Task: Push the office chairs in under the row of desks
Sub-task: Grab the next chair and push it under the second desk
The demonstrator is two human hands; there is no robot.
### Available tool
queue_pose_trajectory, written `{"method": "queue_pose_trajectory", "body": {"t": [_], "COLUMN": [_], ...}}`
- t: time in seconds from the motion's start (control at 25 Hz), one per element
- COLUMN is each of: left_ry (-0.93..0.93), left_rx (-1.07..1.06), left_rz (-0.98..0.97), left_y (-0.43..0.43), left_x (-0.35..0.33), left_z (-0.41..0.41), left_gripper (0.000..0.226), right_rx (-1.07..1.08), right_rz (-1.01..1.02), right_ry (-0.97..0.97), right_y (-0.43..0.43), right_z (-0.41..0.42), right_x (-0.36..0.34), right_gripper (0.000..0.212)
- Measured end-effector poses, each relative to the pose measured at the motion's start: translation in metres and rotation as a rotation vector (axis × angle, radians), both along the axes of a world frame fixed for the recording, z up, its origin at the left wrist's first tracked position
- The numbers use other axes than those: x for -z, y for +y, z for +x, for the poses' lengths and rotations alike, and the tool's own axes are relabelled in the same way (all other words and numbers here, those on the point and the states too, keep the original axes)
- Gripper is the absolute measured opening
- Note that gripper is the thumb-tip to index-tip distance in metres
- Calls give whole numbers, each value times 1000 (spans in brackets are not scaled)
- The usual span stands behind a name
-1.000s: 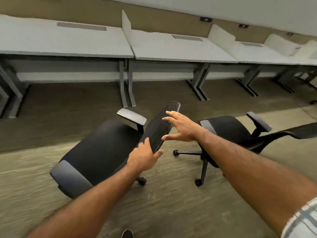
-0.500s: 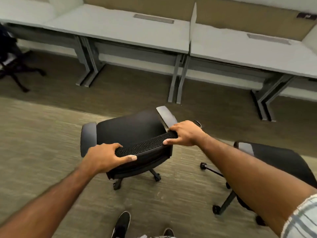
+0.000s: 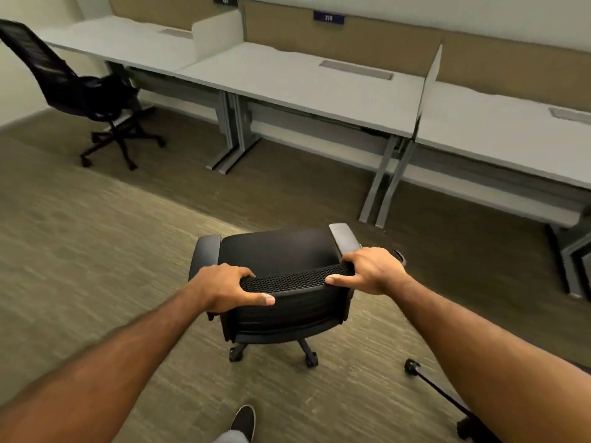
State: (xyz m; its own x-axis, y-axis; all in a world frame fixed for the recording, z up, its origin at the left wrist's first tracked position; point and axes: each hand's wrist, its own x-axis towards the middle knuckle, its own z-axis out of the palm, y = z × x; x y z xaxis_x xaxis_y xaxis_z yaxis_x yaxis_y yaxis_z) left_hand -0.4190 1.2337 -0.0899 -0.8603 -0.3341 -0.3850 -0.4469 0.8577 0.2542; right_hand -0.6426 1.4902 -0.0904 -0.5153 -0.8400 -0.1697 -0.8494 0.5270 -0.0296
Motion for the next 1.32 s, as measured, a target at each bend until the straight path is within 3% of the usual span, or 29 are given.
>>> {"method": "queue_pose_trajectory", "body": {"t": [0.44,0.6,0.84,1.04,1.32], "left_ry": [41,47,114,252,222], "left_rx": [54,78,41,30,54], "left_rz": [-45,-95,-58,-67,-62], "left_y": [-136,-193,-292,-376,-483], "left_x": [4,6,7,2,3], "left_z": [-86,-119,-178,-234,-315], "left_gripper": [119,123,113,113,106], "right_rx": [67,76,45,0,-18], "right_rz": [-9,-105,-98,-144,-188], "right_ry": [36,31,38,78,41], "right_y": [-126,-176,-276,-363,-475], "right_z": [-76,-99,-160,-226,-309], "right_x": [10,12,6,14,22], "right_gripper": [102,106,113,104,100]}}
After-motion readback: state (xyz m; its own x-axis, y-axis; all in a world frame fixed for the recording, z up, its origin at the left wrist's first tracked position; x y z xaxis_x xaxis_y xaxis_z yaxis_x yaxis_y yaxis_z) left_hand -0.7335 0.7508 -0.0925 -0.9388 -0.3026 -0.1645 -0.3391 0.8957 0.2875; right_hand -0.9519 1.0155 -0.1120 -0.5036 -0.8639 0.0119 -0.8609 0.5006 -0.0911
